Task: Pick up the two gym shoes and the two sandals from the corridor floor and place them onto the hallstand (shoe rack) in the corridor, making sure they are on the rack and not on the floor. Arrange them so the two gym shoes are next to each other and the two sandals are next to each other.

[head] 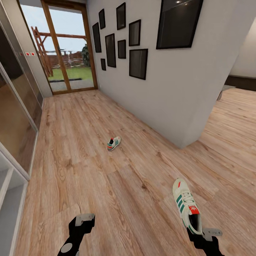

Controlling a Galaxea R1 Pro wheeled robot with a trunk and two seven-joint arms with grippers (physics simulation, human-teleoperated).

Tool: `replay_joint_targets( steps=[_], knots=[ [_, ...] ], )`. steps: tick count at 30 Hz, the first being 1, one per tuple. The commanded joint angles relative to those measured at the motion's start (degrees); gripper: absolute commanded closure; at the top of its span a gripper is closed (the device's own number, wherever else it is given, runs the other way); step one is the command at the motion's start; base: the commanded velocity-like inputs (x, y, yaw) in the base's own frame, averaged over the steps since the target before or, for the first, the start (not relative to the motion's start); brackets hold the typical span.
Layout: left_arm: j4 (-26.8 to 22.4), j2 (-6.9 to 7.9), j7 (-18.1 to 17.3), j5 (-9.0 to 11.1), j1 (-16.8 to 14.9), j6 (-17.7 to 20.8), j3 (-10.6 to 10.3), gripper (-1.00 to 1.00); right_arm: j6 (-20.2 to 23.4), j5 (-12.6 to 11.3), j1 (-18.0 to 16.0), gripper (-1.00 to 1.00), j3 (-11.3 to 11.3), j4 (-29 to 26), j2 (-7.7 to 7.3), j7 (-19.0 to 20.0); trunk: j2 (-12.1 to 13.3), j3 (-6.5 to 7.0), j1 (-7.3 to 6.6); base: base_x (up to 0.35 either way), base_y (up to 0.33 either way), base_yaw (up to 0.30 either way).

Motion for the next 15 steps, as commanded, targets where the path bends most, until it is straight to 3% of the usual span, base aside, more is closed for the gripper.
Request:
replay_joint_targets(
  steps=[1,9,15],
  knots=[
    [0.02,0.09,0.38,0.44,-0.03,-0.21,-0.21,-1.0,-0.18,0.32,-0.04,1.0,-0.47,0.03,0.04,0.36,-0.01,-0.05,0.02,0.332,0.0,0.0],
    [0.0,0.08,0.28,0.46,-0.03,-0.21,-0.1,-1.0,-0.18,0.32,-0.04,1.0,-0.47,0.01,0.04,0.43,-0.01,-0.05,0.02,0.337,0.014,0.0],
    [0.0,0.13,0.28,0.46,-0.03,-0.21,-0.1,-1.0,-0.18,0.32,-0.04,1.0,-0.39,0.07,0.04,0.55,-0.01,-0.05,0.02,0.339,0.111,0.0]
  ],
)
